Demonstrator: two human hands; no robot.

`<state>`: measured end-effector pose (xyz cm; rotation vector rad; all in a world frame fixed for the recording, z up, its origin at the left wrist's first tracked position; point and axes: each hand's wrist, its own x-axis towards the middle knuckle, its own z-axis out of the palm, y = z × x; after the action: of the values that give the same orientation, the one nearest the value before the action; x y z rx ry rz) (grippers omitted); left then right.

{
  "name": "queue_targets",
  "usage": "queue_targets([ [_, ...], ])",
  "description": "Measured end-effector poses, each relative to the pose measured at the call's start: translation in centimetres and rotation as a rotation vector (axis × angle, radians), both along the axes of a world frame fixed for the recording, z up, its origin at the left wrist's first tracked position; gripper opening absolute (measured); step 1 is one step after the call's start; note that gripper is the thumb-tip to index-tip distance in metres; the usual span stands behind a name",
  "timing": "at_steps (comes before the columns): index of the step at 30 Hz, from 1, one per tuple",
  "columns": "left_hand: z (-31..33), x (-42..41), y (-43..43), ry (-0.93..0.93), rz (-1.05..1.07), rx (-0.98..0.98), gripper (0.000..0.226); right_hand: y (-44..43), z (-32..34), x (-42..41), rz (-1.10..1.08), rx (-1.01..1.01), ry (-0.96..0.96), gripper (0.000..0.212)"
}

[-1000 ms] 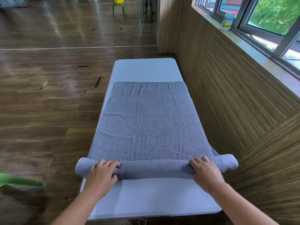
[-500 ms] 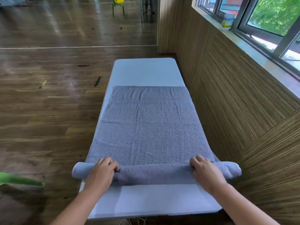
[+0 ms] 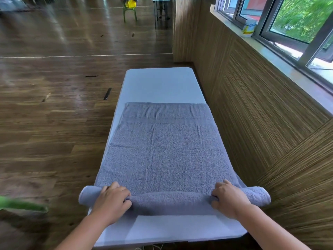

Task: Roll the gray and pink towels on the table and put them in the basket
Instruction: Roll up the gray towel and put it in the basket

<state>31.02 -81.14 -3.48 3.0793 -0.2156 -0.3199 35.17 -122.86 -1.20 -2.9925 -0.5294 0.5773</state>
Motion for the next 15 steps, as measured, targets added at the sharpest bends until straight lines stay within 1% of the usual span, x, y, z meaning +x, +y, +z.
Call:
queue_targets([
  [2,-0.1,0.3,0.0,0.011,-0.007,0.001,0.028,-0.1,0.1,0.2,-0.055,0.020,0.002,0.025],
  [3,-0.3,0.6,0.1,-0.029,-0.009,-0.021,0.028,0.1,0.2,0.2,-0.092,0.042,-0.011,0.021],
  [5,-0.6,0.9,0.2,-0.118,0.025,-0.104,0.011,0.3,-0.1,0.3,-0.163,0.109,-0.073,0.013],
  [6,-0.5,1.0,0.1,-0.129,0.068,-0.162,0.007,0.3,-0.4,0.2,-0.193,0.144,-0.098,0.012],
  [7,-0.5,1.2,-0.2,-0.129,0.109,-0.219,0.010,0.3,-0.5,0.1,-0.207,0.173,-0.123,0.013],
  [8,-0.3,1.2,-0.5,-0.118,0.137,-0.269,0.011,0.1,-0.8,-0.1,-0.200,0.192,-0.150,0.014],
  [10,-0.2,0.9,-0.8,-0.135,0.116,-0.336,0.011,-0.4,-1.2,-0.4,-0.139,0.201,-0.161,0.015],
  [11,-0.3,0.7,-0.8,-0.147,0.084,-0.345,0.013,-0.5,-1.3,-0.6,-0.098,0.181,-0.139,0.021],
  [12,-0.4,0.3,-0.6,-0.142,0.055,-0.320,0.019,-0.7,-1.5,-0.7,-0.049,0.148,-0.124,0.029],
  [13,-0.6,0.0,-0.4,-0.132,0.027,-0.265,0.031,-0.8,-1.6,-0.8,-0.014,0.103,-0.119,0.034],
  [15,-0.9,-0.4,0.1,-0.100,-0.018,-0.145,0.049,-0.7,-1.8,-0.8,0.001,0.036,-0.122,0.033],
])
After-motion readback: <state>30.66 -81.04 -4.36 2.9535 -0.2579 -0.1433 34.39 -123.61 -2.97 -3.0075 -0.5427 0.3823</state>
